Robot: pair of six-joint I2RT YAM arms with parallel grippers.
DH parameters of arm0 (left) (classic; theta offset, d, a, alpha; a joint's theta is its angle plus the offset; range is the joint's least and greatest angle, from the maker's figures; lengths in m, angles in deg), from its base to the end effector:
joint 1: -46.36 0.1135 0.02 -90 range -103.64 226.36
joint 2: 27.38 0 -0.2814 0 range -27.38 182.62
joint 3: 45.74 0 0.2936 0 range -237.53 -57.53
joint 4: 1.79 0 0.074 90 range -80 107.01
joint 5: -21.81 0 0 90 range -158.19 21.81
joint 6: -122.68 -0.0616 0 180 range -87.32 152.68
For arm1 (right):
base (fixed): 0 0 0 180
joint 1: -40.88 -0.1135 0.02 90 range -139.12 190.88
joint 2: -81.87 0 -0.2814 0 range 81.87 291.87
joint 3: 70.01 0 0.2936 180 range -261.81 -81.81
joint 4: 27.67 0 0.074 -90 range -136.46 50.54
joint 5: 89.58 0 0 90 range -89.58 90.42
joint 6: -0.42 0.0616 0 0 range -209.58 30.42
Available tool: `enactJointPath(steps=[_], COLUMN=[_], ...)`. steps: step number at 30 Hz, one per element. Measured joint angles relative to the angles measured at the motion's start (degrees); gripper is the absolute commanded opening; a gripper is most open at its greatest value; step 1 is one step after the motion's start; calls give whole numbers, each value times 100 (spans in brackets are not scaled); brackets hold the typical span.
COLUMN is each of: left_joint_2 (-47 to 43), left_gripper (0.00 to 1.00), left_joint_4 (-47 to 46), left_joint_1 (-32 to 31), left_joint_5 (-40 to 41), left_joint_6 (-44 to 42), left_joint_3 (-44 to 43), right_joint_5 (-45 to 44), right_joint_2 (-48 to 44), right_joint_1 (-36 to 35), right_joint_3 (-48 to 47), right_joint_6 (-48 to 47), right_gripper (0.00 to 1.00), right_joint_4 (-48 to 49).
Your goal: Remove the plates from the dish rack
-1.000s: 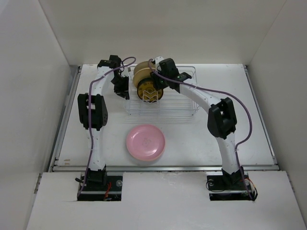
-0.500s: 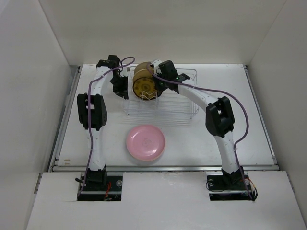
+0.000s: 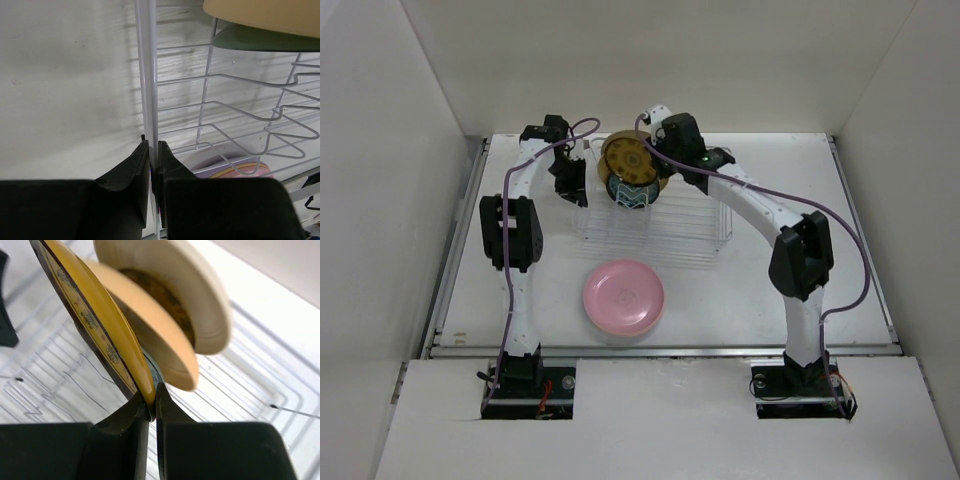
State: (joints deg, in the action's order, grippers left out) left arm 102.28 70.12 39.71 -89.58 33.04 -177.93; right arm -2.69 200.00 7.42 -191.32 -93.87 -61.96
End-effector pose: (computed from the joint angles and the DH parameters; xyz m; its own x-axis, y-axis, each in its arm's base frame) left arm 0.5329 -0.0848 0.2202 -0.9311 0.1027 -0.3500 0.2296 0.9106 -0.3436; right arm 0.4706 0.3070 0.3079 -0.3916 -0.3483 -0.8517 -0.5426 0.8349 -0.0920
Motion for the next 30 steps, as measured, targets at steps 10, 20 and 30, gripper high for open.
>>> enactJointPath(steps=[10, 20, 30], left_joint_2=[-214, -544, -409], left_gripper=[0, 0, 0], left_joint_4=[-387, -1001, -898], left_joint_1=[120, 337, 372], left_joint_5=[-267, -833, -1226], left_joint_6=[170, 756, 1056], left_joint_3=[437, 1178, 1064], right_joint_5=[57, 2691, 3373], right_joint_2=[-1099, -2933, -3910], right_joint_1=[83, 1414, 1392], right_joint_3=[280, 3421, 5230], right_joint_6=[588, 1606, 2120], right_gripper=[0, 0, 0], right_joint_4=[-673, -1858, -2371])
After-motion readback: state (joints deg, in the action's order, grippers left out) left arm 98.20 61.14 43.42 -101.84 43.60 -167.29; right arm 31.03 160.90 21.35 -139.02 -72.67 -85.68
